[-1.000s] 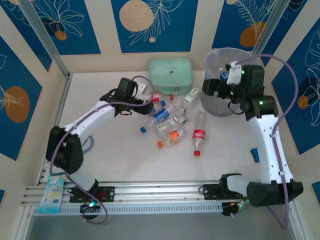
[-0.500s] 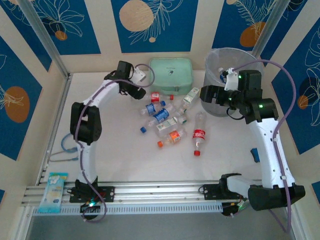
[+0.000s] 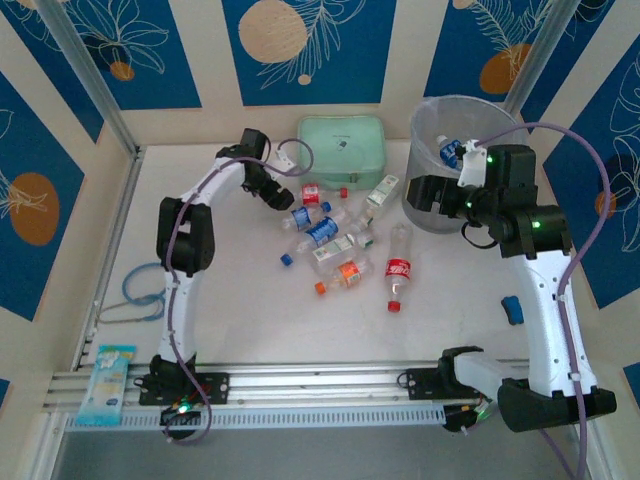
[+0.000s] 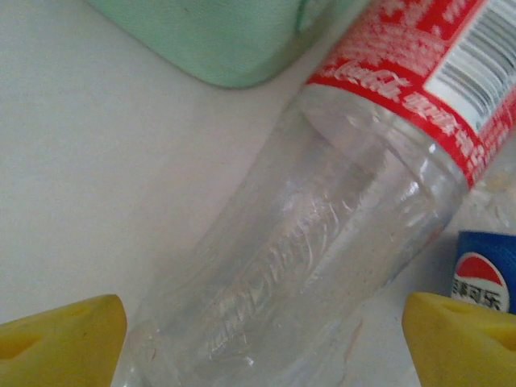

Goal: Put the plastic bottles in the bin

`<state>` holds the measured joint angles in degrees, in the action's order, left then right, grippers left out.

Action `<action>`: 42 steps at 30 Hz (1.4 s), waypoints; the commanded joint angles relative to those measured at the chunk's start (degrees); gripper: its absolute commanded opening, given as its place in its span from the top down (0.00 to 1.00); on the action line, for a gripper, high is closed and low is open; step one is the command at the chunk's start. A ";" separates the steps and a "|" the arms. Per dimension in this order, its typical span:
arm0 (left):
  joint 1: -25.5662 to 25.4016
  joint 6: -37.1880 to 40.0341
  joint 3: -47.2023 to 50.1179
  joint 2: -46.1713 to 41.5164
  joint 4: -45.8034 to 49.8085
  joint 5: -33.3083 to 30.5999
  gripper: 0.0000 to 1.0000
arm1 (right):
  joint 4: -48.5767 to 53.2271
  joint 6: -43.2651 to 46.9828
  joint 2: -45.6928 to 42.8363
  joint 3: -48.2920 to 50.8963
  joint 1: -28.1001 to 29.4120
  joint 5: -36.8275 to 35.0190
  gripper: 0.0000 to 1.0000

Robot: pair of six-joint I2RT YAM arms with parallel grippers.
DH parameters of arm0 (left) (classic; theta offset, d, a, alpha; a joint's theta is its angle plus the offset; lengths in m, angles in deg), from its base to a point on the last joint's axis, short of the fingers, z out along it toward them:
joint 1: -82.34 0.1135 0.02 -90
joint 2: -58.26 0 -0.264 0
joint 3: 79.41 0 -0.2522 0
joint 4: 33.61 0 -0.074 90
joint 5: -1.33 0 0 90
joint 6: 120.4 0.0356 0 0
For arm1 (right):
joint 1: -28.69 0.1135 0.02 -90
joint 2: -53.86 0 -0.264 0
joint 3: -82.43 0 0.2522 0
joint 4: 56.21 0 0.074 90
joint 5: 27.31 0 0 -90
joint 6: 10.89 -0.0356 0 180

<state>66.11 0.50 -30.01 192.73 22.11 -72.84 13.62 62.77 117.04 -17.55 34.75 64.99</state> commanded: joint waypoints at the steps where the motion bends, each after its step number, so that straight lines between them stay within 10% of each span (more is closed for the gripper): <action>1: -0.33 3.79 0.73 0.03 2.38 3.14 0.16 | 1.11 0.30 -0.94 0.89 0.54 -0.49 0.10; 7: -0.65 4.50 3.60 -1.47 2.25 3.48 0.44 | -0.85 -0.96 -0.95 1.32 2.09 -0.06 0.10; 15: -2.06 6.39 6.46 -1.93 4.47 2.63 0.30 | -0.62 -1.28 -1.21 0.72 3.59 -0.81 0.10; 26: -2.75 5.93 8.04 -4.91 5.15 4.17 0.67 | -0.70 -1.85 -2.86 0.67 5.24 -2.22 0.11; 42: -2.91 1.09 17.00 -22.67 -1.31 8.58 0.80 | -4.54 -2.83 -2.46 0.65 5.63 -1.43 0.12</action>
<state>63.55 3.88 -15.47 174.85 23.42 -67.33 11.55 61.22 114.81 -16.69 40.00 62.89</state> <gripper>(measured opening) 0.292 0.883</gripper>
